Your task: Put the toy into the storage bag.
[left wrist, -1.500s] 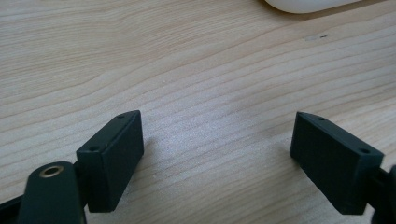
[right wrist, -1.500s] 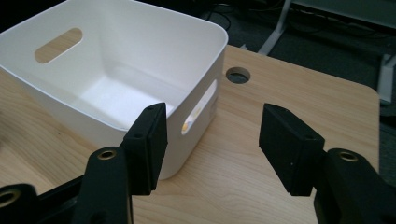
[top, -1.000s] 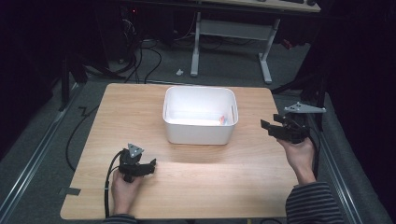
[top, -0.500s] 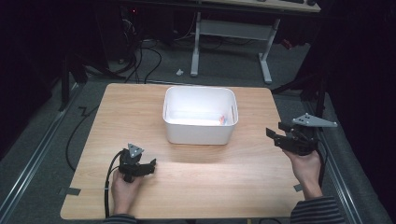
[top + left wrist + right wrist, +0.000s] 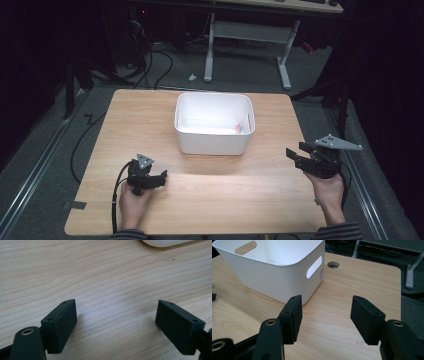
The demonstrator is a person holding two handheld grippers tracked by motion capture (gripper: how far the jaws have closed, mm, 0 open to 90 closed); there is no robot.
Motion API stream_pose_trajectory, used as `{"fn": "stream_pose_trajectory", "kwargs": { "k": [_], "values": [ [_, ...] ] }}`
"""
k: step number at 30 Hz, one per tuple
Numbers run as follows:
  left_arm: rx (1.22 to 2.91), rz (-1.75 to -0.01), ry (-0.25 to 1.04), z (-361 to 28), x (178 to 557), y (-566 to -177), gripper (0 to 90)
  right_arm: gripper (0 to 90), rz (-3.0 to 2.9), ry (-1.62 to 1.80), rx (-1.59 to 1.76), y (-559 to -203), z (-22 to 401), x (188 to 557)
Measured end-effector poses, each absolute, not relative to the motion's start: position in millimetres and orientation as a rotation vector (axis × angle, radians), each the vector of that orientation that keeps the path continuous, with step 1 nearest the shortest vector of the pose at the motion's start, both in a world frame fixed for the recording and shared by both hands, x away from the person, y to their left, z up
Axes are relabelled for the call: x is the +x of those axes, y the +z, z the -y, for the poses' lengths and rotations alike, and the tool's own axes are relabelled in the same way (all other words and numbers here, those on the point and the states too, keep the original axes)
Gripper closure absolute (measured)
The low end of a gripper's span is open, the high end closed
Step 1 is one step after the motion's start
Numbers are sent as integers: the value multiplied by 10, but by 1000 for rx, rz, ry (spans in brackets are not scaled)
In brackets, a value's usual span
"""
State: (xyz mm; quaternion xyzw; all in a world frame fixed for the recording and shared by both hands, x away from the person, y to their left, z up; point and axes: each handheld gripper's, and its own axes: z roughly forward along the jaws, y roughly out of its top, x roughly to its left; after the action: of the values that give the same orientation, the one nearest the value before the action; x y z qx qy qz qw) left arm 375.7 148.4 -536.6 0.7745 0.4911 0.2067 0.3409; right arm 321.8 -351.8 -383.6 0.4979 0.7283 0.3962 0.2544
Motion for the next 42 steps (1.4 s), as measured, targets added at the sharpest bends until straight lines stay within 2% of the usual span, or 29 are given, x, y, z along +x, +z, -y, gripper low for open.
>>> {"fn": "stream_pose_trajectory", "kwargs": {
  "k": [42],
  "values": [
    [2014, -1279, 538, -1482, 3755, -5366, 178, 433, -2084, 1079, 1450, -4511, 3395, 3272]
  ]
}}
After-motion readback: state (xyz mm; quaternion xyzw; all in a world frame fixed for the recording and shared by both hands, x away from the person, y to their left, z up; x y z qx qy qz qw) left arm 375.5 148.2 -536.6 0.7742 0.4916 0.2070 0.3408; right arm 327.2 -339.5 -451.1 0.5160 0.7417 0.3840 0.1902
